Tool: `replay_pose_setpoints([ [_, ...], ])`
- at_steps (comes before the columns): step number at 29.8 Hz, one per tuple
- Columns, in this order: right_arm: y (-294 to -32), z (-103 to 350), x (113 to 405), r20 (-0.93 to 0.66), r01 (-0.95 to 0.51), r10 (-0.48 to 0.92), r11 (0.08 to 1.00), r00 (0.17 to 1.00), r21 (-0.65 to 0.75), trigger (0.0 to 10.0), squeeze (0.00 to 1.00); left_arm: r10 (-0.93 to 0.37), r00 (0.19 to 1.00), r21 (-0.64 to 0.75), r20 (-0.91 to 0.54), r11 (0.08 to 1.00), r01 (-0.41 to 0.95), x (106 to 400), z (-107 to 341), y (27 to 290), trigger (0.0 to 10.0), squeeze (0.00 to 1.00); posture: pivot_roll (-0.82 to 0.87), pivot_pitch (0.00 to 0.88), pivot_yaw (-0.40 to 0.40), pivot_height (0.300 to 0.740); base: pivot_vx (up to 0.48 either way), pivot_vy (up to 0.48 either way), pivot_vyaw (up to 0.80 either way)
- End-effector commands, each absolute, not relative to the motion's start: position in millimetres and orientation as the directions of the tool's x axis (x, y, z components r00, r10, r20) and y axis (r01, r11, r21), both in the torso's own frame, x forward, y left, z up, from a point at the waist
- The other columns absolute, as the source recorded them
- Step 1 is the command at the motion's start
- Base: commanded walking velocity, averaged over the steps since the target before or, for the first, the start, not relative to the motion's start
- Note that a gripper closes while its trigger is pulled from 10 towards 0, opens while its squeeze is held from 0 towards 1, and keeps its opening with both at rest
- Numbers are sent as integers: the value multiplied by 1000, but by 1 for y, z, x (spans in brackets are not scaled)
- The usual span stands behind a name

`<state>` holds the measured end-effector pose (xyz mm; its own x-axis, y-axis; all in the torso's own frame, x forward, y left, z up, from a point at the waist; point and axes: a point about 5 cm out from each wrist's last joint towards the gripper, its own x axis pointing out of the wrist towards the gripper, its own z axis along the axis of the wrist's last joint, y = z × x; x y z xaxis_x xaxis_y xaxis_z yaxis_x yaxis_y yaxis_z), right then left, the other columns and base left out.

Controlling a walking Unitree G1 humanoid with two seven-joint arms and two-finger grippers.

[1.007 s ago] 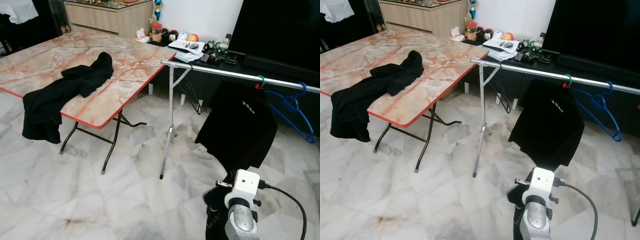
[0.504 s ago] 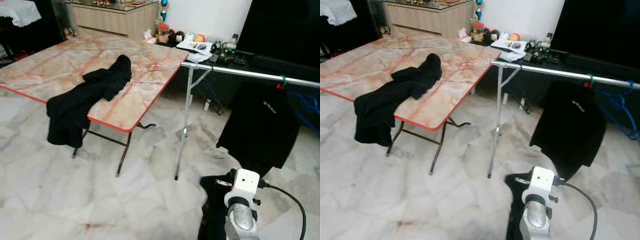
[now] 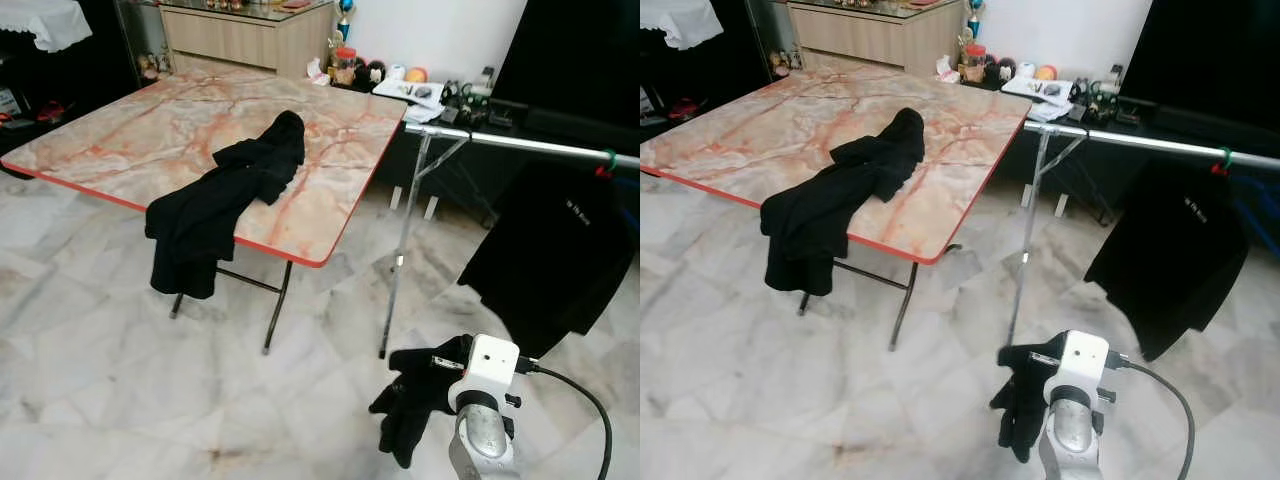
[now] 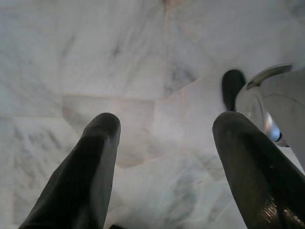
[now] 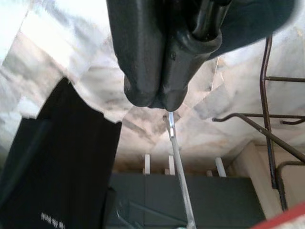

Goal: Hang hanger

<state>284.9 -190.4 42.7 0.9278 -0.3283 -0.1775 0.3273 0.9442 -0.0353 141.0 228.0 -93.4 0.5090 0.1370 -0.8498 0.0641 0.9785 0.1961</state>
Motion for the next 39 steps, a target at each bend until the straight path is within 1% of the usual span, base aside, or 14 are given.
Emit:
replay_pose_setpoints([
  [1,-193,50,287,-144,342,-342,939,929,-24,10000,0,148,490,206,-859,976,68,137,-94,232,10000,0,62,71,-18,740,0,390,0],
  [30,-192,53,290,-128,341,-341,940,931,-23,10000,0,151,492,208,-857,976,62,137,-94,232,10000,0,71,78,-21,740,0,384,0],
  [35,-192,56,291,-116,343,-343,939,932,-23,10000,0,151,496,212,-855,975,69,138,-94,232,10000,0,72,78,-21,740,0,107,0],
  [39,-189,65,297,-64,309,-313,949,948,-64,10000,0,151,499,215,-853,974,73,138,-94,232,10000,0,72,77,-21,740,0,0,0],
])
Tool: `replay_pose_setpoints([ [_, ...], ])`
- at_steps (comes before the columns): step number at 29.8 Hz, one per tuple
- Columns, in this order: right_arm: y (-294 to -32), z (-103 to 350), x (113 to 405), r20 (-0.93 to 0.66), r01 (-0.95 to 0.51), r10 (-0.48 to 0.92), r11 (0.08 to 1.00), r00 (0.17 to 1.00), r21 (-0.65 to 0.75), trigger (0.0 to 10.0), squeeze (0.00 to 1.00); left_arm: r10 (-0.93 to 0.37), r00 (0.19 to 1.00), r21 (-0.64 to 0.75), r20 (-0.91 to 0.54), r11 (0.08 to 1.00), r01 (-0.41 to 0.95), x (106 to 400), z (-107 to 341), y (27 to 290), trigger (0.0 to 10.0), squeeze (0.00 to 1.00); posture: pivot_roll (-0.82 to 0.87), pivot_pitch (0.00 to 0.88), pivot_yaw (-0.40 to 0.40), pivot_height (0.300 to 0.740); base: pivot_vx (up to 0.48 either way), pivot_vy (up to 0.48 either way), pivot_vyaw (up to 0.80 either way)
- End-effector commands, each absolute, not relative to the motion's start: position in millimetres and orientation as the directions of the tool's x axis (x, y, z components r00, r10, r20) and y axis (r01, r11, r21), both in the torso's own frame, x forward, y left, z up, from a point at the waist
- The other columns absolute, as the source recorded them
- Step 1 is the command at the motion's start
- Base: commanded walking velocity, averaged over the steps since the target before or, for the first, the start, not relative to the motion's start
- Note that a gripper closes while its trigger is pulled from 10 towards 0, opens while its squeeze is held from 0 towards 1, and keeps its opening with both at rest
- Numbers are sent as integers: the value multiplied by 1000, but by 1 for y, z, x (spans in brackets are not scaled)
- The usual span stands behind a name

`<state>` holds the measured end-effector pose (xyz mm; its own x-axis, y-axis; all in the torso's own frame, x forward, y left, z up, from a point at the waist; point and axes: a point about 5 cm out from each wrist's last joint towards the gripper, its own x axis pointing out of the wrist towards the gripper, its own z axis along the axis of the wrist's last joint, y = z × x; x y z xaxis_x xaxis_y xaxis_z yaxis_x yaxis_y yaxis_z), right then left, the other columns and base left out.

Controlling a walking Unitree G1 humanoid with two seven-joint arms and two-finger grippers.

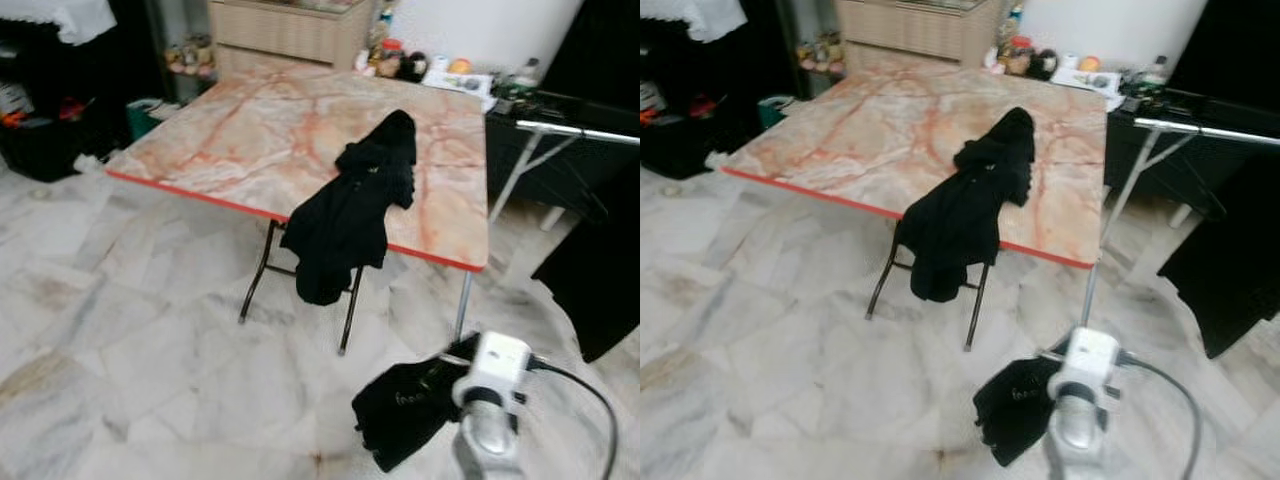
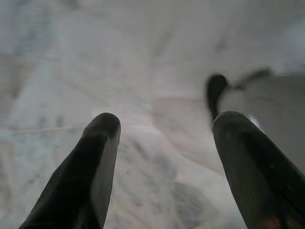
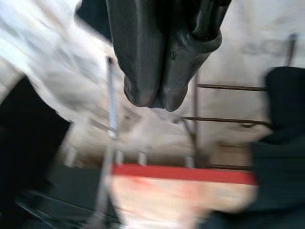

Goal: Hang hanger

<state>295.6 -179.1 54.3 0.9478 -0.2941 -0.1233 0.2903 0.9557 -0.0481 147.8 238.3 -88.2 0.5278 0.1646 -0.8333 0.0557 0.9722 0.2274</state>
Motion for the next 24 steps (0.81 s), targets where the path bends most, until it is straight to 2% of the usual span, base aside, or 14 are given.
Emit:
replay_pose_setpoints([
  [1,-187,71,301,-37,305,-308,950,951,-67,10000,0,152,500,214,-852,974,68,138,-94,232,10000,0,72,76,-22,740,0,0,0],
  [9,-184,105,316,89,307,-302,950,949,-57,10000,0,143,499,201,-855,978,64,138,-94,231,10000,0,68,70,-19,740,0,0,0],
  [13,-175,134,324,220,268,-234,954,947,-137,10000,0,140,497,199,-856,978,67,138,-94,231,10000,0,66,69,-18,740,0,0,0],
  [21,-166,153,329,293,250,-197,955,936,-157,10000,0,141,498,197,-856,979,61,138,-94,230,10000,0,70,57,-18,740,0,0,0],
  [24,-163,160,331,318,249,-188,955,929,-161,10000,0,141,497,196,-856,979,60,138,-94,230,10000,0,68,56,-17,740,269,0,0],
])
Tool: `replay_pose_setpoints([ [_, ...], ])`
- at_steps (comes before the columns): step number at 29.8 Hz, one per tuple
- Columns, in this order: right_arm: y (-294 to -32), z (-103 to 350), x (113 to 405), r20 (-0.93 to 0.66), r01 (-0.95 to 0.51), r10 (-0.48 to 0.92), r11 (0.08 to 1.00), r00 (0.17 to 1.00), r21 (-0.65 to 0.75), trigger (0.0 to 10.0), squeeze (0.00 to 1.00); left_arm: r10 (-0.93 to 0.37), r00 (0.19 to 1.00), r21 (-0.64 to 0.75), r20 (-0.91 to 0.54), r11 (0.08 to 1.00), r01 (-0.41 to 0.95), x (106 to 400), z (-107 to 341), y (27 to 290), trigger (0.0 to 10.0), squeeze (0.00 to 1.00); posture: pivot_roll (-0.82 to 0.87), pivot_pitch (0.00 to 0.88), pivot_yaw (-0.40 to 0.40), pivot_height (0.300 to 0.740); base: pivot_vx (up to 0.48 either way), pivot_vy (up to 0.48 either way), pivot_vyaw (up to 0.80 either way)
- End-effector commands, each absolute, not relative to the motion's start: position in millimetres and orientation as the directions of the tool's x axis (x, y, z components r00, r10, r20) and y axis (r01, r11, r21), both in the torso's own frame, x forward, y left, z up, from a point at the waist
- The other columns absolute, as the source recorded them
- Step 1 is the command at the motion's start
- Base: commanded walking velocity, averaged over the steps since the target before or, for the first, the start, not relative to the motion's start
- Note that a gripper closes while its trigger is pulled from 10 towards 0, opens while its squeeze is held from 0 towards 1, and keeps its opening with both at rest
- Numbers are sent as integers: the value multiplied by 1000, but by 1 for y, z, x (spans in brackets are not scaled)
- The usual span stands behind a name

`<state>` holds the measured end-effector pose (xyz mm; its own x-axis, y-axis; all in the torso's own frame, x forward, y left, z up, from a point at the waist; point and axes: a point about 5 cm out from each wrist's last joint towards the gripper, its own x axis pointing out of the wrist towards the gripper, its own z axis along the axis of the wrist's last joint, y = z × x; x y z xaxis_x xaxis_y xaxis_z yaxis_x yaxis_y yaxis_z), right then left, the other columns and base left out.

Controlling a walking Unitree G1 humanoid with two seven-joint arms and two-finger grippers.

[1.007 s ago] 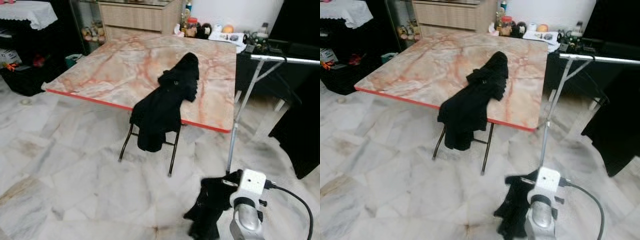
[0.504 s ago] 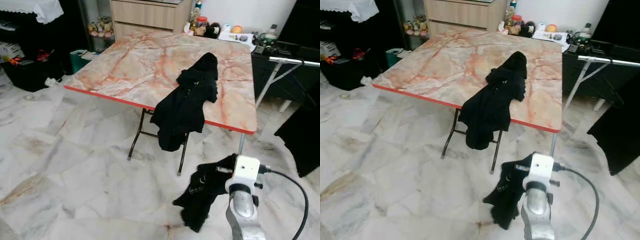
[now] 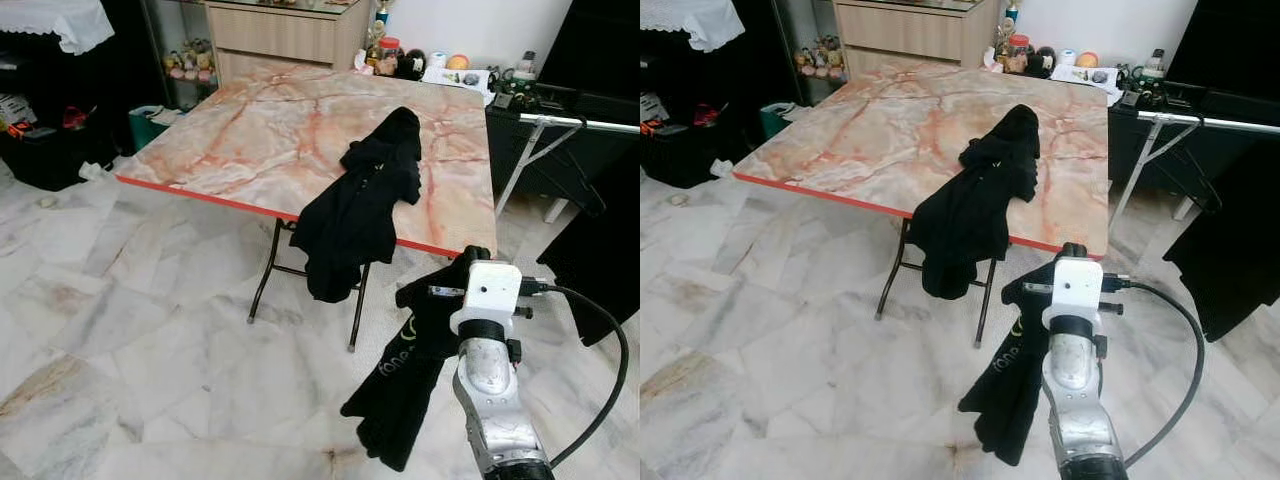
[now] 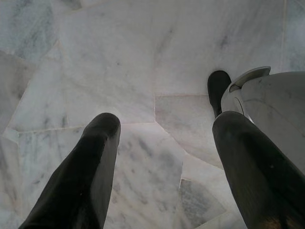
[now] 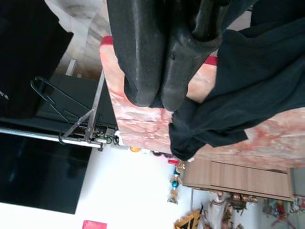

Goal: Hang hanger

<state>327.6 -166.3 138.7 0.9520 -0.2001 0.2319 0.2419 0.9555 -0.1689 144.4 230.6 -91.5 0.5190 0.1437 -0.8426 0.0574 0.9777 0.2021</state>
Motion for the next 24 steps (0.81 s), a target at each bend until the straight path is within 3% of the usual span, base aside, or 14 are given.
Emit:
replay_pose_setpoints([
  [1,-162,165,332,336,247,-181,955,925,-167,10000,0,140,497,195,-856,979,60,138,-94,230,10000,0,67,56,-17,740,304,0,0],
  [9,-154,186,342,394,228,-149,960,907,-162,10000,0,133,495,189,-859,980,64,139,-94,229,10000,0,64,63,-16,740,304,0,0],
  [13,-147,201,352,404,208,-157,974,901,-86,10000,0,129,496,184,-859,981,64,139,-94,229,10000,0,67,65,-14,740,351,0,0],
  [24,-98,264,371,539,27,12,998,842,-64,10000,0,124,497,180,-859,981,66,140,-94,229,10000,0,65,63,-13,740,388,0,0],
])
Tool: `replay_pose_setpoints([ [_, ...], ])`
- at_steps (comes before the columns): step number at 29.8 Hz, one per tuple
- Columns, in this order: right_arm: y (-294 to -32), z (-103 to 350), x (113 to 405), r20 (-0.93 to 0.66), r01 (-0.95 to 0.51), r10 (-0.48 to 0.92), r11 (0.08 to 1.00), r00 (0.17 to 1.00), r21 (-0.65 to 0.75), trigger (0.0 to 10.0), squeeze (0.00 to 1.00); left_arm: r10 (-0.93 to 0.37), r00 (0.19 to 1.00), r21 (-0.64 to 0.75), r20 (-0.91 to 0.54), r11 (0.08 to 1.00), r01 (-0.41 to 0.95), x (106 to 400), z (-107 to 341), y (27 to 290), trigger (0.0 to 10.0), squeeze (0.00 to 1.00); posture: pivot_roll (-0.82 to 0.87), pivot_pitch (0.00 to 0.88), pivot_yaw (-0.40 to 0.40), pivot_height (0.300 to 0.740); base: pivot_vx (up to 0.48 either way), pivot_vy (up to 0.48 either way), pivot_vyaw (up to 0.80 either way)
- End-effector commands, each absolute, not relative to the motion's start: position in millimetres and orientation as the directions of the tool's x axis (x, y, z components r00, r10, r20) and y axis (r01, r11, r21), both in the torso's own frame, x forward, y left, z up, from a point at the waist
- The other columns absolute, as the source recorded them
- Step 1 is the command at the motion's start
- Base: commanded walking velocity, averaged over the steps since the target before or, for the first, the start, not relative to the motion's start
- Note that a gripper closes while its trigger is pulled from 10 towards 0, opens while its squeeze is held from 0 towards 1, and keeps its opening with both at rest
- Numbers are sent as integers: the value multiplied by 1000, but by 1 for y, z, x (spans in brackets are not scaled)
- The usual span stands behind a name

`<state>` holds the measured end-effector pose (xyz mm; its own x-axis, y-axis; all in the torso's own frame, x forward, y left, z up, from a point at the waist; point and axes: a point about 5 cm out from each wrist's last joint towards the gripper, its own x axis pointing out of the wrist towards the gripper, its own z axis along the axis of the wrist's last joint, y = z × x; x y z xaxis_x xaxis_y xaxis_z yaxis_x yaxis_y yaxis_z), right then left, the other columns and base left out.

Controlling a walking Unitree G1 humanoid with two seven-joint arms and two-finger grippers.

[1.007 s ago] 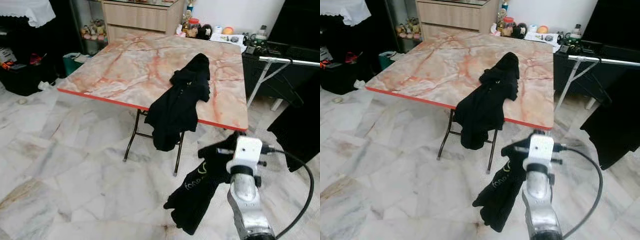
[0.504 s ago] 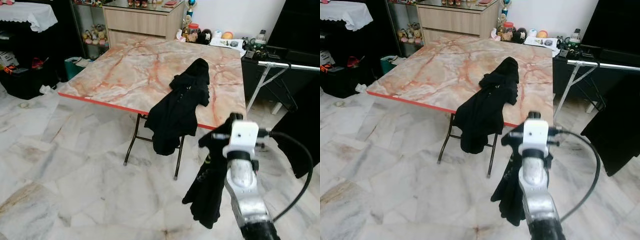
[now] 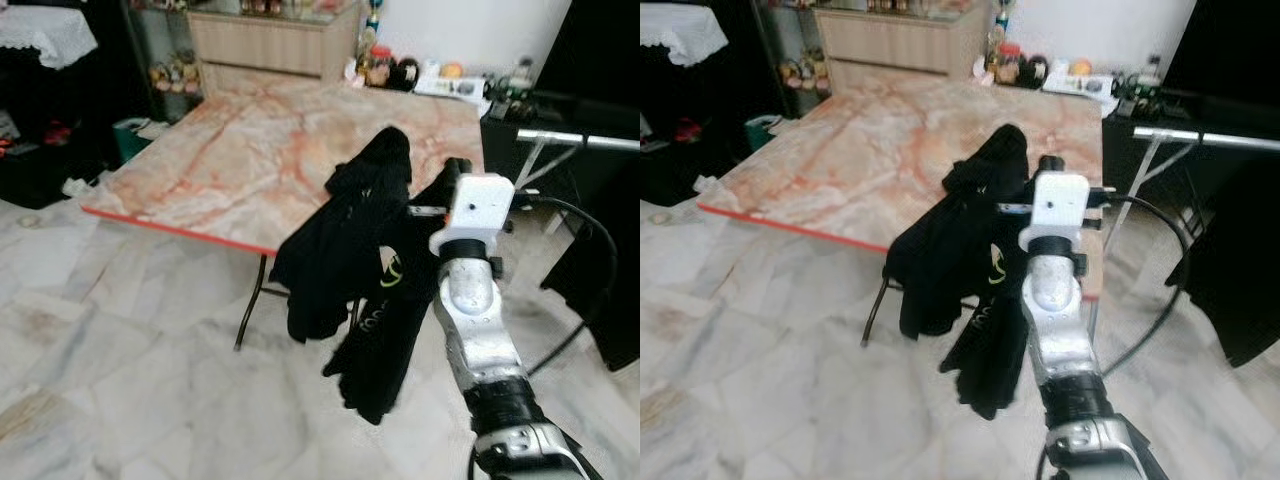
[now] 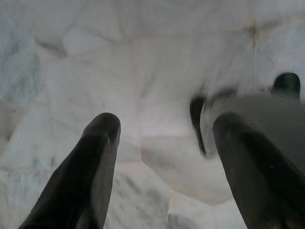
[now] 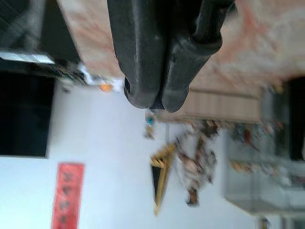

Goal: Hang hanger

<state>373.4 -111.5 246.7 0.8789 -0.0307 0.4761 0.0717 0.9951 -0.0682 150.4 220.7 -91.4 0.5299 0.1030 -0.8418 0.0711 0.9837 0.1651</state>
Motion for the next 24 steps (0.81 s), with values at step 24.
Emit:
replay_pose_setpoints([
  [24,-106,358,404,604,53,37,990,796,-130,10000,0,125,498,180,-858,982,62,142,-93,229,10000,0,56,76,-15,740,385,0,0],
])
